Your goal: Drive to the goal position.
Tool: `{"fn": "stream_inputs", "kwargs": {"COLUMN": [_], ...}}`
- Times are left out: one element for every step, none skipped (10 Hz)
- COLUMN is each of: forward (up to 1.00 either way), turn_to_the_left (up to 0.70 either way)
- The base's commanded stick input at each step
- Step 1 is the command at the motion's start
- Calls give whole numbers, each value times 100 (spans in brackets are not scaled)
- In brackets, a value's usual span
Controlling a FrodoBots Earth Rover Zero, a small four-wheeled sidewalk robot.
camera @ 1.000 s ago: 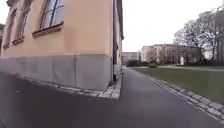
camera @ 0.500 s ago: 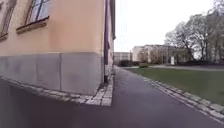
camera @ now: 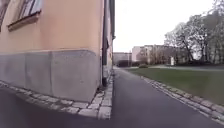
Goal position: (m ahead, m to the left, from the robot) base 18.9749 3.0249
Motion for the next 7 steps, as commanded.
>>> {"fn": "stream_inputs", "kwargs": {"forward": [70, 70, 70, 70, 70, 70, 70], "turn_to_the_left": [-35, -35, -35, -35, -35, -35, -35]}}
